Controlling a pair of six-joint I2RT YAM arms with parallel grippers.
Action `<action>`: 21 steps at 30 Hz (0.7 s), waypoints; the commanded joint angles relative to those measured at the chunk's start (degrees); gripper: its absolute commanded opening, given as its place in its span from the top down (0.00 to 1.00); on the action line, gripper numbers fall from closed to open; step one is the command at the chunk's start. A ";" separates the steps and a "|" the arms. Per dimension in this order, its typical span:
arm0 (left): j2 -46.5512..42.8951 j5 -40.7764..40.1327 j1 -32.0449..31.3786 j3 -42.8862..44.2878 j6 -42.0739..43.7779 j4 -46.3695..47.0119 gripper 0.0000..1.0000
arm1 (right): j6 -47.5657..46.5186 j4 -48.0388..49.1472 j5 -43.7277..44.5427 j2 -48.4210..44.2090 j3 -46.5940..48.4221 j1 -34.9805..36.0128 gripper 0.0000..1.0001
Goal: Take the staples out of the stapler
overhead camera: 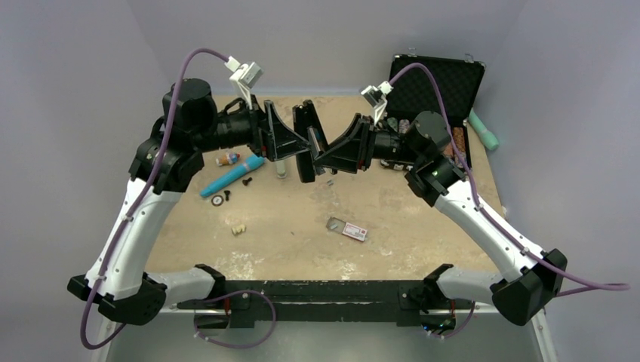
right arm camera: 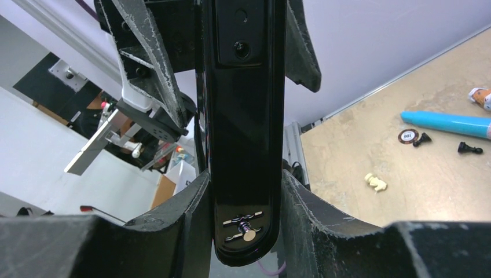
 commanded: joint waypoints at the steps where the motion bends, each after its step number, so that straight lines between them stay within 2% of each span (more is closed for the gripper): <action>1: 0.63 4.26 0.02 -1.45 -5.47 9.11 0.14 | 2.35 6.69 -0.66 -2.35 2.86 0.03 1.00; 7: 1.21 4.26 -1.62 -2.69 -6.59 11.17 0.18 | 3.37 7.95 -0.67 -1.74 3.43 0.06 1.00; 10: 1.15 3.43 -2.68 -3.81 -7.18 12.09 0.25 | 3.26 7.96 -1.23 -1.50 3.50 0.04 1.00; 15: 0.86 2.19 -3.77 -4.68 -8.25 13.77 0.49 | 3.26 8.00 -1.83 -1.58 3.19 0.06 1.00; 16: 0.86 1.90 -3.90 -4.55 -8.25 13.84 0.58 | 3.37 8.10 -1.90 -1.54 3.20 0.08 1.00; 19: 0.95 0.20 -3.99 -4.42 -8.55 13.33 0.99 | 3.65 8.30 -2.31 -1.26 3.43 0.04 1.00; 21: 0.95 -1.26 -4.00 -4.41 -8.80 12.85 1.00 | 3.58 7.84 -2.50 -1.08 3.70 0.04 1.00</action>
